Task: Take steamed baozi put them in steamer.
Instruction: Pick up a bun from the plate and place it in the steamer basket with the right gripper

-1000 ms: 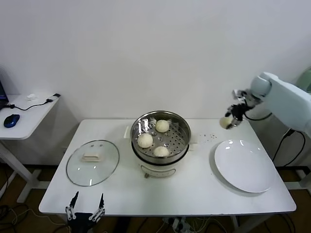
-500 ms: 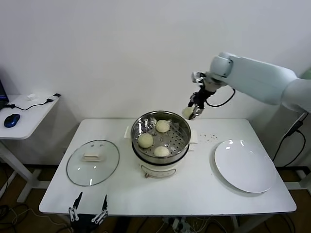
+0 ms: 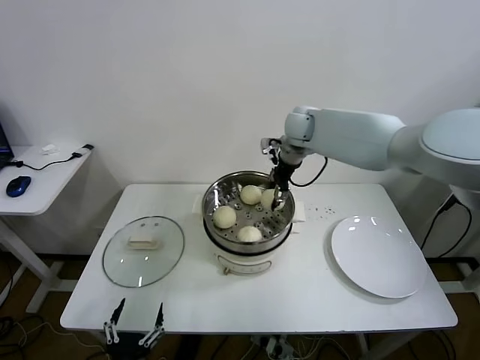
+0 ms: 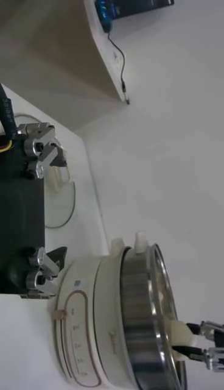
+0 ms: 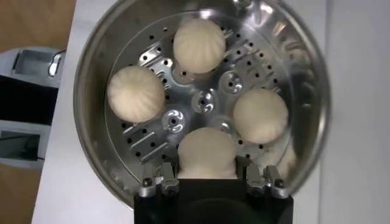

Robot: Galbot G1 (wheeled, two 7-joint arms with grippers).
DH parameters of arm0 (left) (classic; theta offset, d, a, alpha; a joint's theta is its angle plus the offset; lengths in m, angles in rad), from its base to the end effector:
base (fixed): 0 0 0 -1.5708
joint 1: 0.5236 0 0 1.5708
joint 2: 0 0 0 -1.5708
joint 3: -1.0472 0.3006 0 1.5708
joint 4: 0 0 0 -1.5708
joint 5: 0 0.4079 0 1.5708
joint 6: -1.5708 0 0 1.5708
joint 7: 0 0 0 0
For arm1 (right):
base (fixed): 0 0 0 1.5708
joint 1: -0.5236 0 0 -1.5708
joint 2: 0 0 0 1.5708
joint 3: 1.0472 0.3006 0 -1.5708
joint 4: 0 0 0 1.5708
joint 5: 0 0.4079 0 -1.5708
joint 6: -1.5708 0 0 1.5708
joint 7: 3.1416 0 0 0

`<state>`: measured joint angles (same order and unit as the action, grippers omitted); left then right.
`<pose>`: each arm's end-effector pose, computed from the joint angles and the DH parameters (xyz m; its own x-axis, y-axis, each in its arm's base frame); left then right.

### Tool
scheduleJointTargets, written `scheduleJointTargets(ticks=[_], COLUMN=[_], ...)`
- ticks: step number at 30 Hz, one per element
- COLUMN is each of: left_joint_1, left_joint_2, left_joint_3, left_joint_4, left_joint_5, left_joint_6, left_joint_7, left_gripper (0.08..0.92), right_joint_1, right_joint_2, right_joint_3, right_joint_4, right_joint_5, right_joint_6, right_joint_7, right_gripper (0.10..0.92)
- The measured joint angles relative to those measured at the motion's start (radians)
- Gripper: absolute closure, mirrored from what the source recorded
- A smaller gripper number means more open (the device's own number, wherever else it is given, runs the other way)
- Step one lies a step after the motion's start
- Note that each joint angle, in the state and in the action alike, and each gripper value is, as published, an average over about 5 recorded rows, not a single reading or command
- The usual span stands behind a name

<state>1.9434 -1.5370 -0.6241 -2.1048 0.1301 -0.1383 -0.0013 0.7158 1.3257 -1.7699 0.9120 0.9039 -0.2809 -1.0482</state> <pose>0.1465 0.0383 -0.3301 -0.9746 -0.0410 0.2201 0.0086 0.9755 0.2197 0.6224 0.1012 -0.0962 -0.0489 -0.1704 0.9842 -0.9941 -0.0877 -0.0646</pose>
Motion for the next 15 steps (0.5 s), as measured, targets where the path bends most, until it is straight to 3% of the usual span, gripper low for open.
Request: scheduleJointTargets(ticks=[15], left_joint_1=[-0.004], left_joint_2=[0.003], left_joint_3=[-0.004], left_joint_4=[0.021], left_joint_5=[-0.004], left_joint_6=[-0.003], left_joint_7=[0.0], left_gripper=[0.177], right_joint_1=[-0.071], right_joint_2=[0.044], right_joint_3=[-0.025], right_joint_4=[-0.05], right_joint_5=[-0.021], right_joint_6=[-0.011], right_joint_7=[0.001], right_gripper=[0.395])
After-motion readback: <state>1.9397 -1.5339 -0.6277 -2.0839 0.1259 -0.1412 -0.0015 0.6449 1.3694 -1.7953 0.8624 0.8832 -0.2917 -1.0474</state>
